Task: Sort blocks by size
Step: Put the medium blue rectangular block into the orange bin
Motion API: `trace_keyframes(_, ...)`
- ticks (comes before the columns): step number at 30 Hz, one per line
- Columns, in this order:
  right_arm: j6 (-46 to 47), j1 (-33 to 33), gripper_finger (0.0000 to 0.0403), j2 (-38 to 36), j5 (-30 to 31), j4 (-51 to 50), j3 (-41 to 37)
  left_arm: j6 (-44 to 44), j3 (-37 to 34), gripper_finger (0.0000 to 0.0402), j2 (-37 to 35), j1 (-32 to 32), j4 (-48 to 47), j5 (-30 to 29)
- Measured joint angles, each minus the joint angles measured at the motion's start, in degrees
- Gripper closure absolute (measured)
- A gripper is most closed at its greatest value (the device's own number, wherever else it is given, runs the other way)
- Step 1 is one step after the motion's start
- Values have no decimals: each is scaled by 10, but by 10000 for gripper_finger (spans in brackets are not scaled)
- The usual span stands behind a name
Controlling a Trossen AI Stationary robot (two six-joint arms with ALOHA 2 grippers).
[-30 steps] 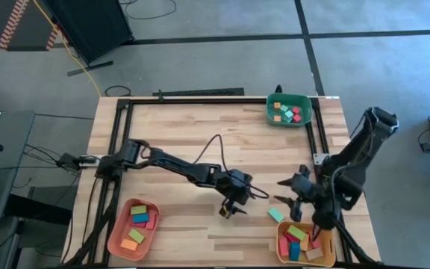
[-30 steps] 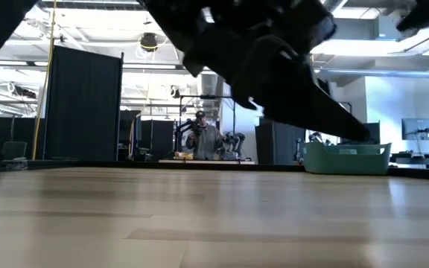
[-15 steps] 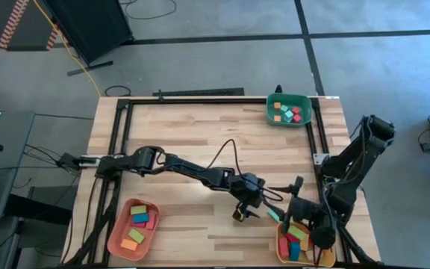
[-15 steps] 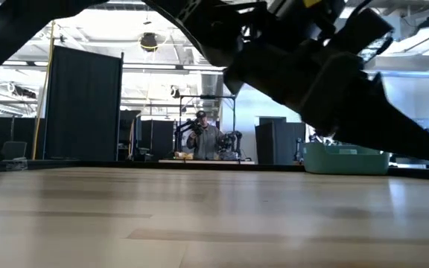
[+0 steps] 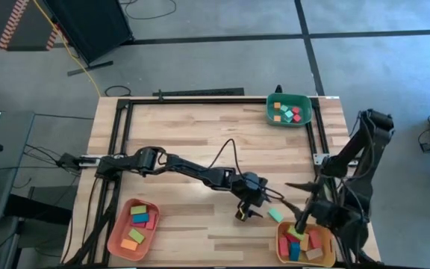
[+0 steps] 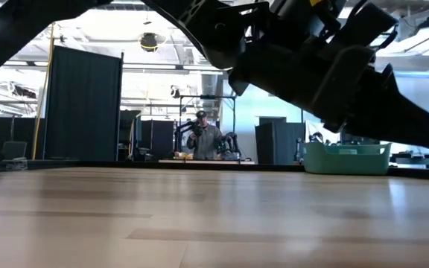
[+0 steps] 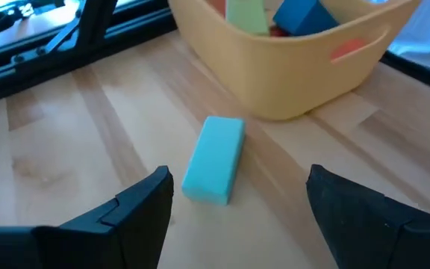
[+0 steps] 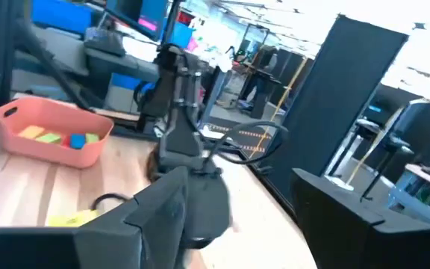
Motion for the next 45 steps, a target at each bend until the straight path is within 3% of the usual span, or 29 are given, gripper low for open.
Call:
trace_keyframes(21, -1, -71, 137, 1, -2, -1, 0, -17, 3, 109, 27, 2, 40, -11)
trace_keyframes(27, 5, -77, 137, 1, -14, -4, 0, -34, 31, 109, 58, 2, 72, -10)
trace_keyframes(38, 4, -77, 137, 1, -16, -4, 0, -25, 77, 109, 94, 2, 47, -7)
trace_keyframes(45, 3, -77, 137, 1, -17, -4, 0, -22, 76, 140, 95, 2, 39, -3)
